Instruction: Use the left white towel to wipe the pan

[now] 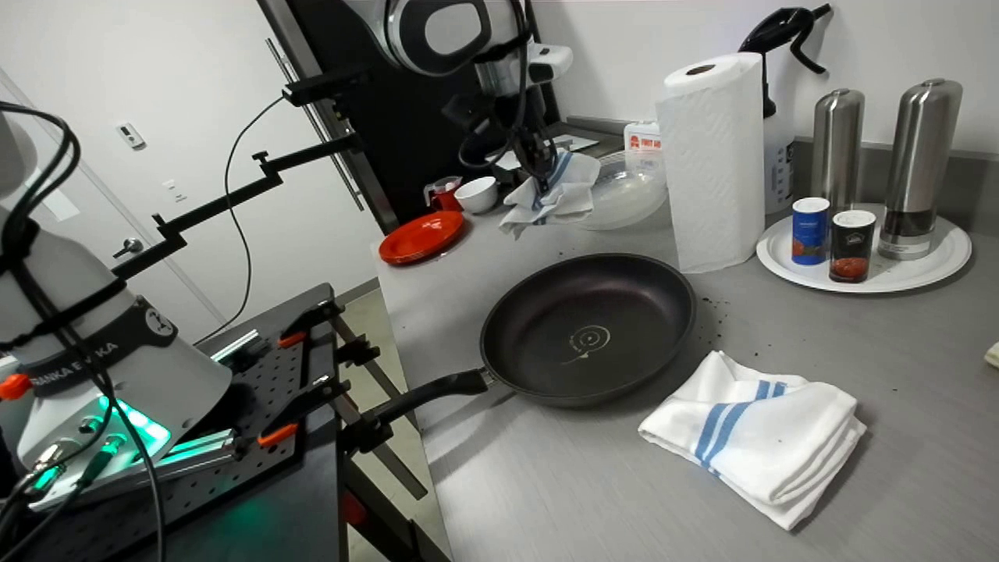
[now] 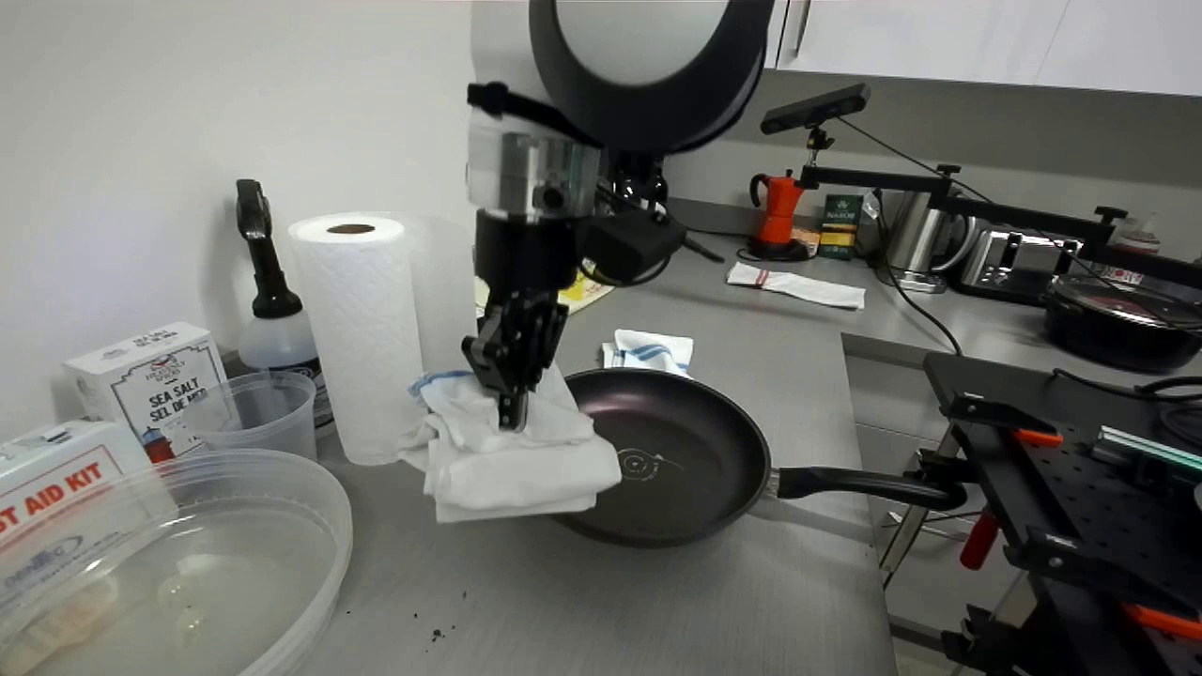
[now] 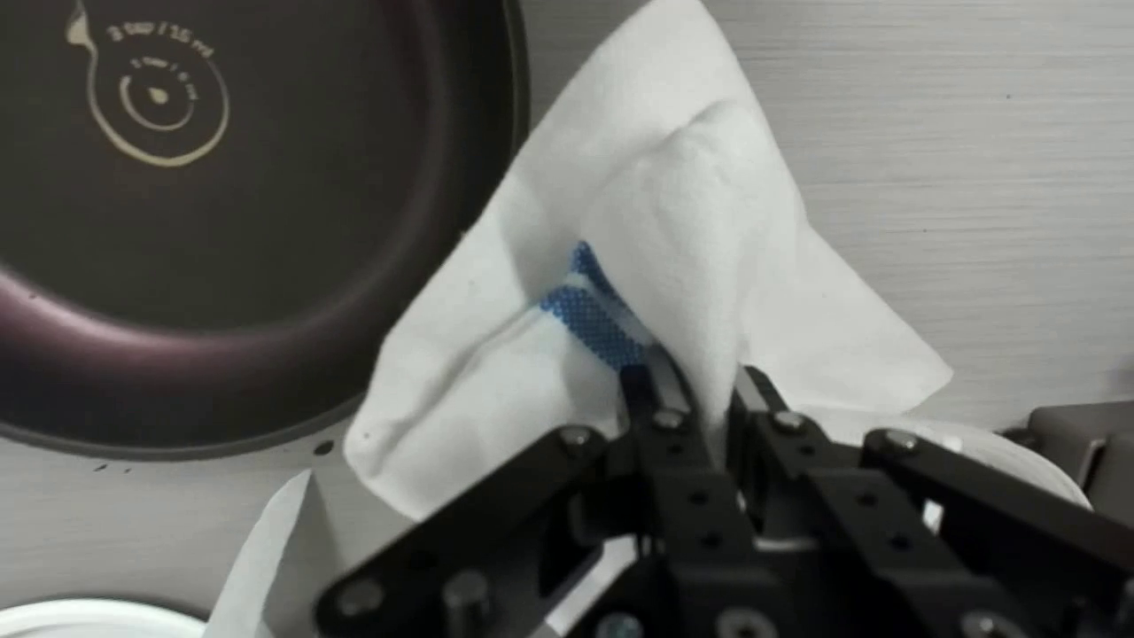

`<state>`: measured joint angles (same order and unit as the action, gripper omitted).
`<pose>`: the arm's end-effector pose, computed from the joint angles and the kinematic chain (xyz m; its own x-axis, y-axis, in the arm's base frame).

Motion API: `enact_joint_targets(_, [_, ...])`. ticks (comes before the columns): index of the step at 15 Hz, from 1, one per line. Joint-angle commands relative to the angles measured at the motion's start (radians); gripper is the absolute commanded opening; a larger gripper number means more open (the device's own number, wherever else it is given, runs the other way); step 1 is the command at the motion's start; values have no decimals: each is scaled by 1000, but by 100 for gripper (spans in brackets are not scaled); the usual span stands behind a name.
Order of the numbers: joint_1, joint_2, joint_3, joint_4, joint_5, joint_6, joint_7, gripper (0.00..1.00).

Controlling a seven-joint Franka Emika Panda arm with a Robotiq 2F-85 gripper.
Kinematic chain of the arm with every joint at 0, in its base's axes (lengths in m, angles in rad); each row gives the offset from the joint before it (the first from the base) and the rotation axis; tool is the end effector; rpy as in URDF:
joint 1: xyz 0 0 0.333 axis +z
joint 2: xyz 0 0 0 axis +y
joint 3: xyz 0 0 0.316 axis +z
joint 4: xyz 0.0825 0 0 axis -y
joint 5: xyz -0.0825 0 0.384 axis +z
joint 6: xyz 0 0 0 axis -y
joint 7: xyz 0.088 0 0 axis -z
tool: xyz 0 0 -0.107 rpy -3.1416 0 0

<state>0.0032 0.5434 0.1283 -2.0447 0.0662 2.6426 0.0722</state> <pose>0.5955 0.0763 0.1779 0.9987 -0.0206 0.0457 -0.0157 -0.9944 -0.1045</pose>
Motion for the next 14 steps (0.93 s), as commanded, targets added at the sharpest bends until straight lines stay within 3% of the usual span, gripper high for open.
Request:
enact_joint_targets(1, [-52, -118, -3, -69, 53, -62, -77, 3])
enact_joint_targets(9, [-130, -166, -45, -134, 133, -235, -168, 3])
enact_joint_targets(14, [-139, -107, -29, -133, 223, -248, -193, 3])
